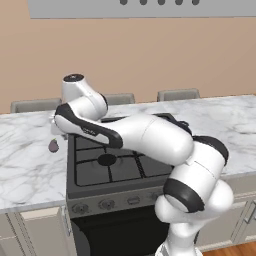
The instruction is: Turn on the burner for the pot on the stove. Wait thirty seconds for the pot to heat up. Then add the eggplant to the pot.
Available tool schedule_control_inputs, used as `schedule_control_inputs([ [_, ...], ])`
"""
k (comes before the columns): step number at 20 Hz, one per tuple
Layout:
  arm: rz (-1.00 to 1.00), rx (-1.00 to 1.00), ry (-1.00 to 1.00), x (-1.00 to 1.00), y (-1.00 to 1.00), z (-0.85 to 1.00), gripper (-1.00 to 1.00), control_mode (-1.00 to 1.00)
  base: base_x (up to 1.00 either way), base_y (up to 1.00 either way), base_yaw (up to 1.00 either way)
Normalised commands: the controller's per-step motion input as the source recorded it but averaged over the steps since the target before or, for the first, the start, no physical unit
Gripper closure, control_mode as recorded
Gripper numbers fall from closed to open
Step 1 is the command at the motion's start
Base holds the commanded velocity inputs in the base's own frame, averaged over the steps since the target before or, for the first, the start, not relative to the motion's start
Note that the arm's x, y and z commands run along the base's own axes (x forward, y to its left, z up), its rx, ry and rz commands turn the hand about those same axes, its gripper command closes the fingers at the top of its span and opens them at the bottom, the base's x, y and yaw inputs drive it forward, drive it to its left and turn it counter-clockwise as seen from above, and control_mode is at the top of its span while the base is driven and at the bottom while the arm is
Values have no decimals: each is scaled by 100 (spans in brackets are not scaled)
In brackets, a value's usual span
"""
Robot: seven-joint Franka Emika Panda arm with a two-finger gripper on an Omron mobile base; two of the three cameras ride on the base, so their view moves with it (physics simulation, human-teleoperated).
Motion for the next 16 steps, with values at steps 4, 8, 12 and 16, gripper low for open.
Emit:
schedule_control_inputs([
  [4,0,0,0,8,14,-10,-100,-100,0,0,0],
  [8,0,1,-4,2,6,-10,-100,-100,0,0,0],
  [12,-2,5,-8,0,0,-12,-100,-100,0,0,0],
  [16,-3,4,-7,0,0,-6,-100,-100,0,0,0],
])
